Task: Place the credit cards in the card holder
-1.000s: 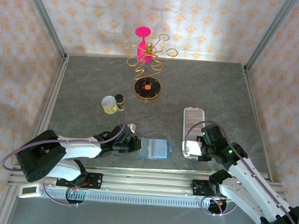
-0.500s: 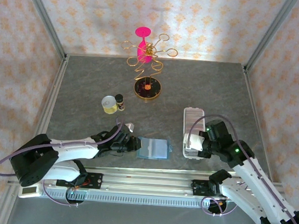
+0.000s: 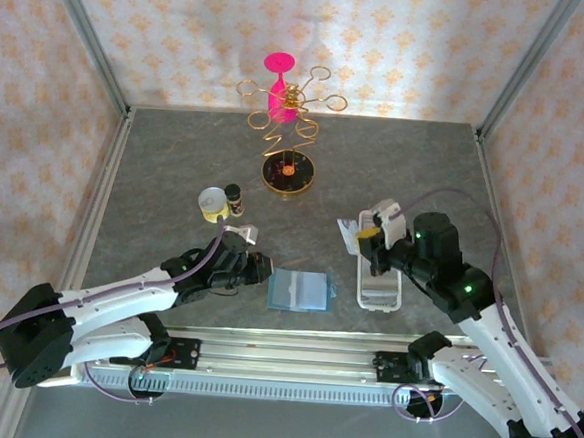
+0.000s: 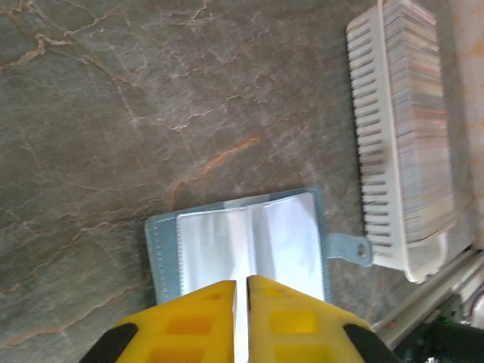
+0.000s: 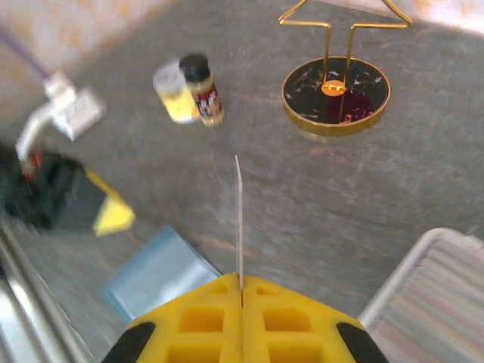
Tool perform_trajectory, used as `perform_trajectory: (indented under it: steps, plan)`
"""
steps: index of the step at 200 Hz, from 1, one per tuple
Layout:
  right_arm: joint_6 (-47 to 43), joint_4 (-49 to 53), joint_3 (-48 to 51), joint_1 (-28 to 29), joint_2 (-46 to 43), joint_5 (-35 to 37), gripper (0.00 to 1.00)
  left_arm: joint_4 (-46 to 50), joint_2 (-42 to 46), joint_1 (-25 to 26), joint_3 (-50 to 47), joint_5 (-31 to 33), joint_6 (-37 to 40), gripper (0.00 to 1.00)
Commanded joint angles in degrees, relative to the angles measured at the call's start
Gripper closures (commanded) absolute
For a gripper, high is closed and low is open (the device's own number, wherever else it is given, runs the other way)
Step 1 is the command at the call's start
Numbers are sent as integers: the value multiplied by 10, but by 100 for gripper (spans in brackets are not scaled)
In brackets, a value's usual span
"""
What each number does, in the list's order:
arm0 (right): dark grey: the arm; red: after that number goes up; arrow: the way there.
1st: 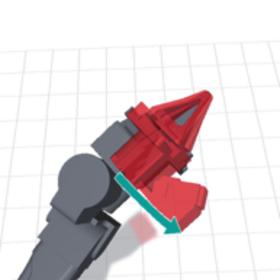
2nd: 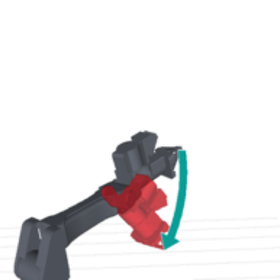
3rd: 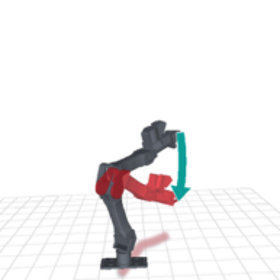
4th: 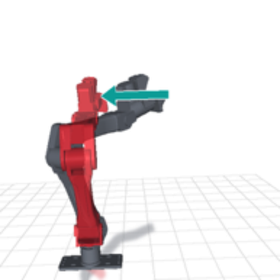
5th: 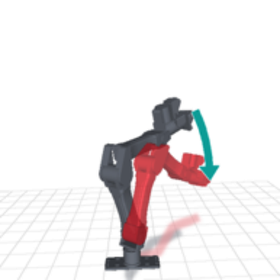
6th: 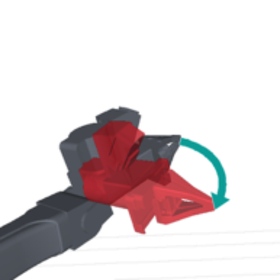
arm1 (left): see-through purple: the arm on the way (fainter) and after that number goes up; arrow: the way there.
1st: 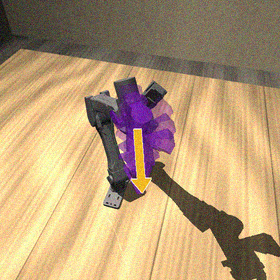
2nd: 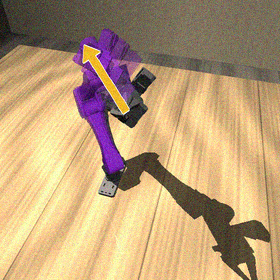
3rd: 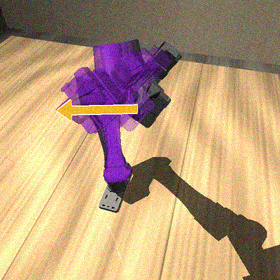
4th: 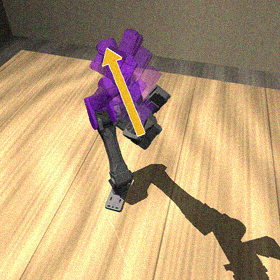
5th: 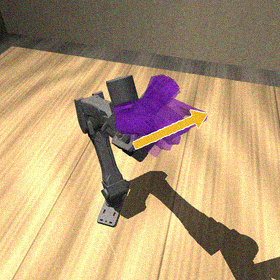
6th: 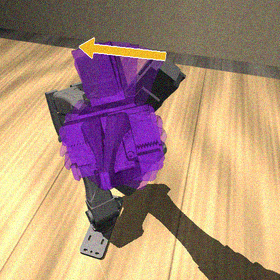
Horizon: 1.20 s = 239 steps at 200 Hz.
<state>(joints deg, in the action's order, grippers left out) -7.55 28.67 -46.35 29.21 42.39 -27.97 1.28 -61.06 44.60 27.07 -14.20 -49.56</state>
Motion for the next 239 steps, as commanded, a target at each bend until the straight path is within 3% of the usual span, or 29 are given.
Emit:
perform_trajectory:
  steps: [1,17,33,56,101,149,239]
  plan:
    - [258,-63,-10,4,40,-19,100,7,0,3,16,-19,-5,91]
    - [368,-74,17,13,72,-33,100,-13,-14,9,12,-33,-11,93]
    - [476,-156,82,52,72,-34,100,-36,-35,14,3,-44,-16,94]
    - [569,-253,152,151,68,53,100,-54,-64,21,0,-54,-17,95]
    - [611,-283,199,222,133,121,100,-85,-103,30,-11,-56,-18,97]
    - [645,-320,235,234,167,158,100,-102,-138,32,-34,-45,-17,100]
    - [637,-375,245,242,230,158,100,-113,-161,39,-65,-33,-26,100]
